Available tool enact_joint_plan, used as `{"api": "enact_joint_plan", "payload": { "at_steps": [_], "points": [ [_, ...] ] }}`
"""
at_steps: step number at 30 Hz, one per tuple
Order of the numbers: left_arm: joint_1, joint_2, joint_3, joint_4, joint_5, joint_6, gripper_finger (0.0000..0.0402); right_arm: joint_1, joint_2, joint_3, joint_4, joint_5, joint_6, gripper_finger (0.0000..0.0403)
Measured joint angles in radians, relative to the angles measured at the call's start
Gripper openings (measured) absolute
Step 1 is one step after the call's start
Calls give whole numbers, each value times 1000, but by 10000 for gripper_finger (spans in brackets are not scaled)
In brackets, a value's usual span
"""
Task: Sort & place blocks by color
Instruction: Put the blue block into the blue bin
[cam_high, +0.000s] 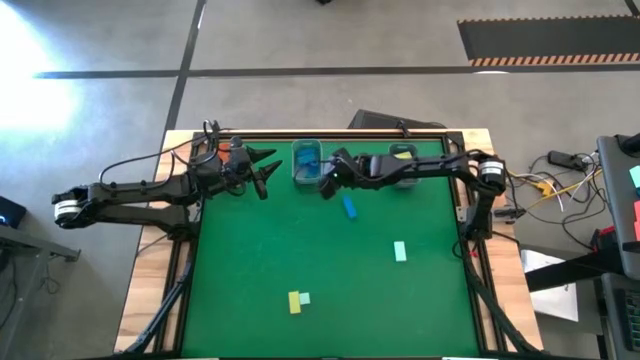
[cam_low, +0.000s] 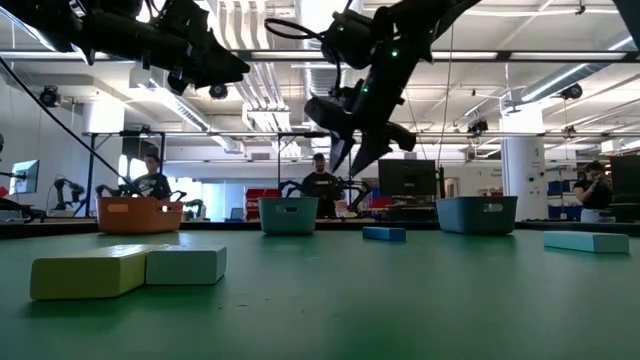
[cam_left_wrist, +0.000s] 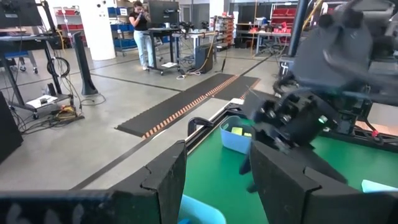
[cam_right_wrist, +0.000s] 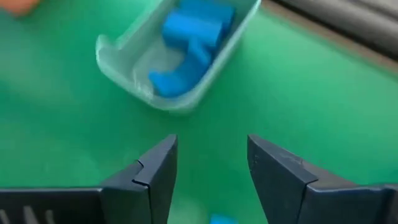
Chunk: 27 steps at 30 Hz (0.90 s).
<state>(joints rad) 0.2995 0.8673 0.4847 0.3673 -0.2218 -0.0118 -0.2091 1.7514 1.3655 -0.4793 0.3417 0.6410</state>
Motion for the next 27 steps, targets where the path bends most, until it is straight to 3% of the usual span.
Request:
{"api": "enact_joint_plan", "payload": {
  "at_steps": [10, 27],
  "points": [
    [0, 0, 0, 1, 0, -3, 161, 60, 1, 0, -171, -46, 130, 206],
    [0, 0, 0, 2, 0, -3, 161, 131, 2, -2, -239, -57, 232, 238]
  ]
}}
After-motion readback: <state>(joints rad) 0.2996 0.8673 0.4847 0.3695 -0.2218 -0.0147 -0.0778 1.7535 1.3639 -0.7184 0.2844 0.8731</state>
